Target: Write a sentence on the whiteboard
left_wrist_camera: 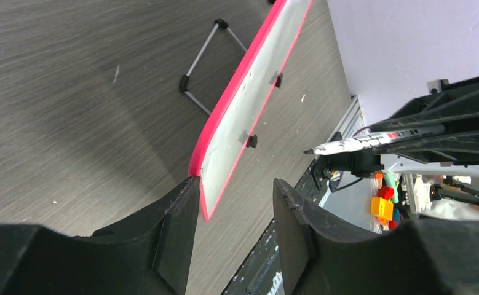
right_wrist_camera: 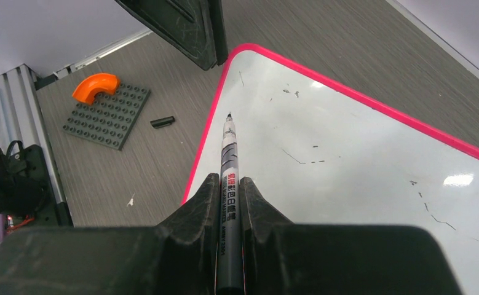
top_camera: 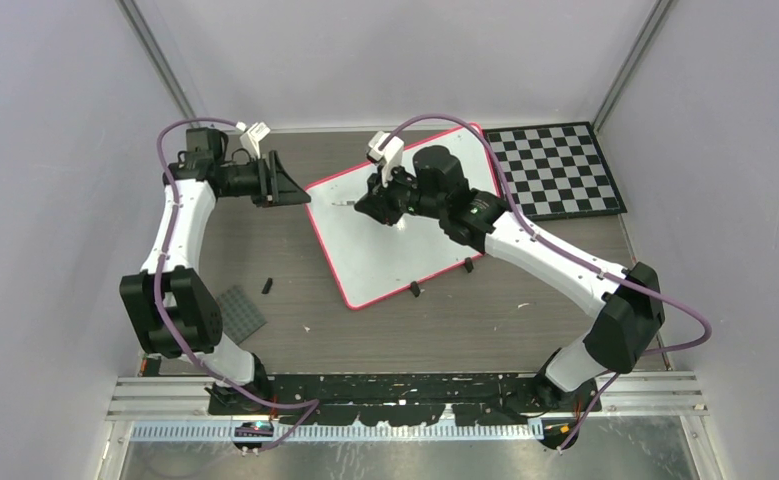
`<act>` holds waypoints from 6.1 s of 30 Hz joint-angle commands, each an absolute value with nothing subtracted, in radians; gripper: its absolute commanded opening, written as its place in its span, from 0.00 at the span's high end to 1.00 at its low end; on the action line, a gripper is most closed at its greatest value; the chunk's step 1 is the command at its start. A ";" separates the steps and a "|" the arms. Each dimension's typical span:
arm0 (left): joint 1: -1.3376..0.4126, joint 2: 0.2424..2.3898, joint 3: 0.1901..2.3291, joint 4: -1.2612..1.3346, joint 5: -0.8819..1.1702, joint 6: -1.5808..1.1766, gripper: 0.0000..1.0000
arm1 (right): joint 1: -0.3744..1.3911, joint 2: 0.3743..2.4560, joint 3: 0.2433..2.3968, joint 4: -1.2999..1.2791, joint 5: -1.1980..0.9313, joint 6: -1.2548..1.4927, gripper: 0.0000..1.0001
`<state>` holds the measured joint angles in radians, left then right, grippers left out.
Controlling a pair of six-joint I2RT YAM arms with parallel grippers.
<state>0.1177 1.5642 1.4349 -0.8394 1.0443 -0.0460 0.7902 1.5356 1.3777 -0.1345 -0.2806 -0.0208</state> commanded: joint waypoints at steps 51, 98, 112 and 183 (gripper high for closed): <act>-0.041 1.667 1.539 -0.842 1.045 0.250 1.00 | 0.757 1.410 1.338 -0.106 -0.314 -0.084 1.00; 0.061 1.643 1.520 -0.736 1.105 0.066 1.00 | 0.790 1.581 1.476 -0.089 -0.221 -0.057 1.00; 0.062 1.647 1.514 -0.766 1.120 0.141 1.00 | 0.799 1.621 1.512 -0.155 -0.160 -0.090 1.00; 0.060 1.675 1.554 -0.876 1.134 0.277 1.00 | 0.796 1.628 1.520 -0.223 -0.233 -0.124 1.00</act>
<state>0.0677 1.6699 1.5265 -0.8284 1.1194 0.2722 0.7944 1.6424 1.4662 -0.2703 -0.2176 -0.1284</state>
